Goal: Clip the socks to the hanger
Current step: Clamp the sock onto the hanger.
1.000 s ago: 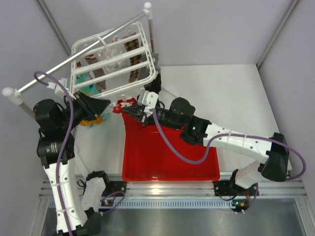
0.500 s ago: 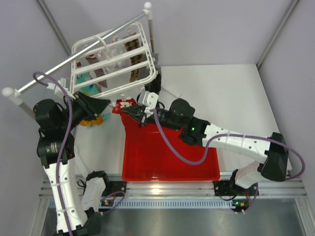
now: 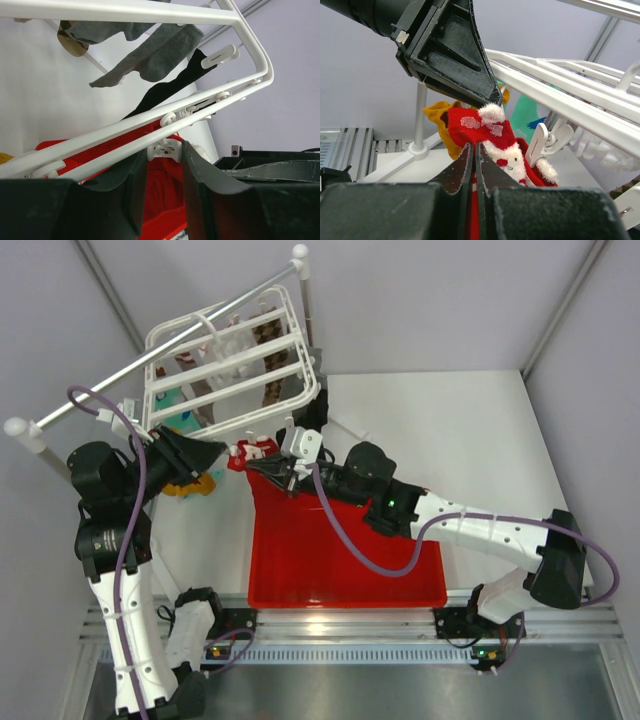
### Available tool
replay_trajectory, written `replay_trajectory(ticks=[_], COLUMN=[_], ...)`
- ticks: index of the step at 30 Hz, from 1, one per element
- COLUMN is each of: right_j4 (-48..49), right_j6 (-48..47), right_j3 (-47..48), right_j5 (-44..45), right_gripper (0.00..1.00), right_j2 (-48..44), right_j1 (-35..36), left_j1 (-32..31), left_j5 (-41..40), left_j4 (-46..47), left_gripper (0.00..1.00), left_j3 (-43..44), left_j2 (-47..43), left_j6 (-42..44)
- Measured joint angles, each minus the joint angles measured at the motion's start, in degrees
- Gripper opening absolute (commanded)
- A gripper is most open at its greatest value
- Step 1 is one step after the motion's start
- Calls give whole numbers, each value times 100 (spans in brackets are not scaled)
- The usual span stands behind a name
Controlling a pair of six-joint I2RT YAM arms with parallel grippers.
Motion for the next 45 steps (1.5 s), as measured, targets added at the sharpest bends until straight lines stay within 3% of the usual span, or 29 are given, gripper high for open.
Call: replay_trajectory(ticks=[10,15,16,28,31,34,40,41,45], right_j4=[7,4,4,-192,-369,-546,-1167,-1322,-1882], right_j6=[-20,-59,-61,-201,-258,-299,-393,-409,-455], right_j3=[0,0,0,52,52,52,35,15,-227], right_j5=[-17,-24,-26,-186,-374,-549,-726,-710,-533], right_gripper=[0,0,0,0,9,36,64,73,89], right_j2=[0,0,0,166,173,170,2,-109,-796], right_j1=[-39,-76,-85,-184,-184,-184,-184,-184,-201], left_j1=[-2,-2,0,-2,-2,-2,-2,-2,-2], left_j5=[57,28,11,-219,-219,-199,-177,-179,-321], left_j4=[-7,-33,-39,-295,-317,-483,-1010,-1167,-1718], left_gripper=[59,95,98,98,98,98,98,98,98], left_j3=[7,74,87,164,164,164,166,184,275], left_j2=[-2,-44,-72,-739,-999,-1193,-1438,-1440,-1351], left_j6=[31,144,173,573,745,966,1482,1646,2236])
